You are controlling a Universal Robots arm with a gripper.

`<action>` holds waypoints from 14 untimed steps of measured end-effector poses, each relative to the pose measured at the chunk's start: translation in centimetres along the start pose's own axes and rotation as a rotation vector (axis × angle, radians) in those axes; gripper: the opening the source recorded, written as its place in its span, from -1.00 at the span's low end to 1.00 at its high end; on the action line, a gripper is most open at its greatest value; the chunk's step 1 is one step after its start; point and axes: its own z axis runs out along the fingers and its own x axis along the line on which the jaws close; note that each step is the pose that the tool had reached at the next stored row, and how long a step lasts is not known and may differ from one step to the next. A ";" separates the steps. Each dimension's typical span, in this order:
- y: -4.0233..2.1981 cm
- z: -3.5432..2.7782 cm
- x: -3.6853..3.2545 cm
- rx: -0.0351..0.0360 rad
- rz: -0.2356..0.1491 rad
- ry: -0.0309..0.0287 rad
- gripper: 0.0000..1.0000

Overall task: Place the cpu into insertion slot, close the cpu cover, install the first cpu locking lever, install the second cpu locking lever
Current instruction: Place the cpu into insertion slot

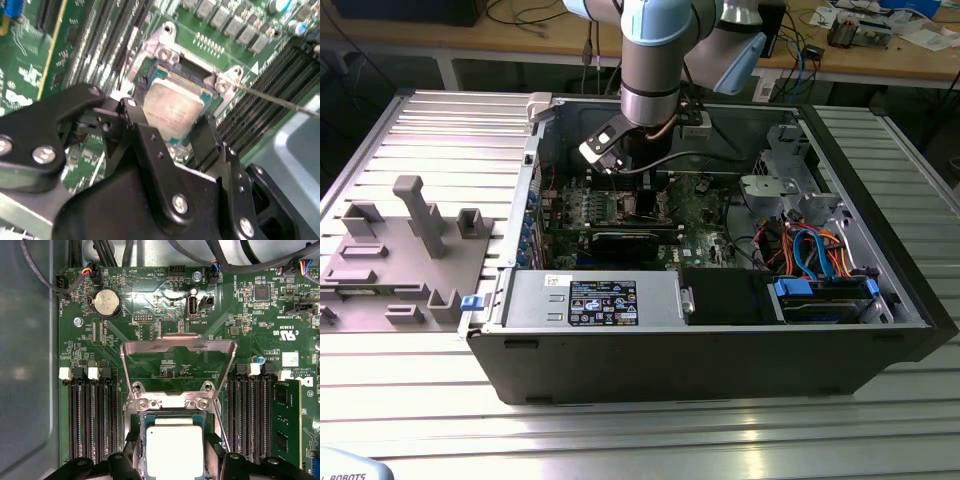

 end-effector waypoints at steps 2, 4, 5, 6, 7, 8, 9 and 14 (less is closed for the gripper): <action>-0.01 -0.02 -0.01 0.0004 0.000 -0.0006 0.23; -0.01 -0.02 -0.01 0.0005 0.000 -0.0006 0.23; -0.01 -0.02 -0.01 0.0005 0.000 -0.0013 0.23; -0.01 -0.03 -0.01 0.0004 0.000 -0.0042 0.23; -0.01 -0.06 -0.01 0.0003 0.000 -0.0073 0.23; -0.01 -0.17 -0.02 0.0002 0.000 -0.0125 0.23; 0.00 -0.32 -0.02 0.0000 0.000 -0.0158 0.23; 0.00 -0.67 -0.02 -0.0001 0.000 -0.0176 0.23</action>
